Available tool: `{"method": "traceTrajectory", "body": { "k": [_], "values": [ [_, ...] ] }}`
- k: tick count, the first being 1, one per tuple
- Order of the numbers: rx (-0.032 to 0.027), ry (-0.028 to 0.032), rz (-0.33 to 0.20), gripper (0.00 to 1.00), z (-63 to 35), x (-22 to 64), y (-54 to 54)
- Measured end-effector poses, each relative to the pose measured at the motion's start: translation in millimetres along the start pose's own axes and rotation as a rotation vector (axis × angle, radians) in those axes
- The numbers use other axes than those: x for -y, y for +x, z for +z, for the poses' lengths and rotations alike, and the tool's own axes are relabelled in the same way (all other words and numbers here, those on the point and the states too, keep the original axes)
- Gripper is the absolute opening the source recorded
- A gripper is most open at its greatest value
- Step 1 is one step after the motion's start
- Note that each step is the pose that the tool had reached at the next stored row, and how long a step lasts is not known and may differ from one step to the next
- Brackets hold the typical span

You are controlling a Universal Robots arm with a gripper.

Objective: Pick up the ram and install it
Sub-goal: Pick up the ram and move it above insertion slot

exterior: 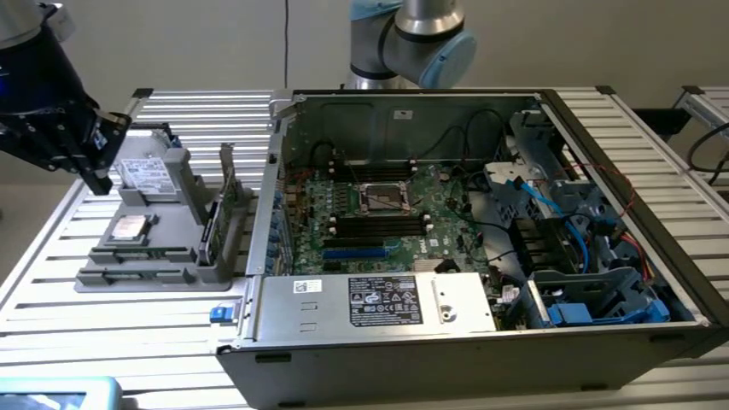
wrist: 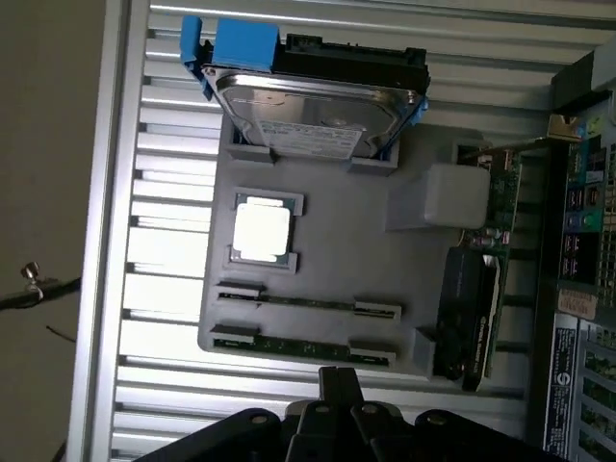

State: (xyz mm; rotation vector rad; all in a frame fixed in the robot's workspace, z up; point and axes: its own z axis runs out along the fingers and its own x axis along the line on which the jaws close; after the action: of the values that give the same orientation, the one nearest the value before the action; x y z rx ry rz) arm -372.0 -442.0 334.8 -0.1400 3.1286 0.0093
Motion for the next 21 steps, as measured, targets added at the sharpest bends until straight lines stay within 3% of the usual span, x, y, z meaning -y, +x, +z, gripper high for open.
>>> {"method": "traceTrajectory", "body": {
  "k": [21],
  "values": [
    [-0.0021,-0.0040,-0.383,0.11,2.1,0.0,0.0]
  ]
}}
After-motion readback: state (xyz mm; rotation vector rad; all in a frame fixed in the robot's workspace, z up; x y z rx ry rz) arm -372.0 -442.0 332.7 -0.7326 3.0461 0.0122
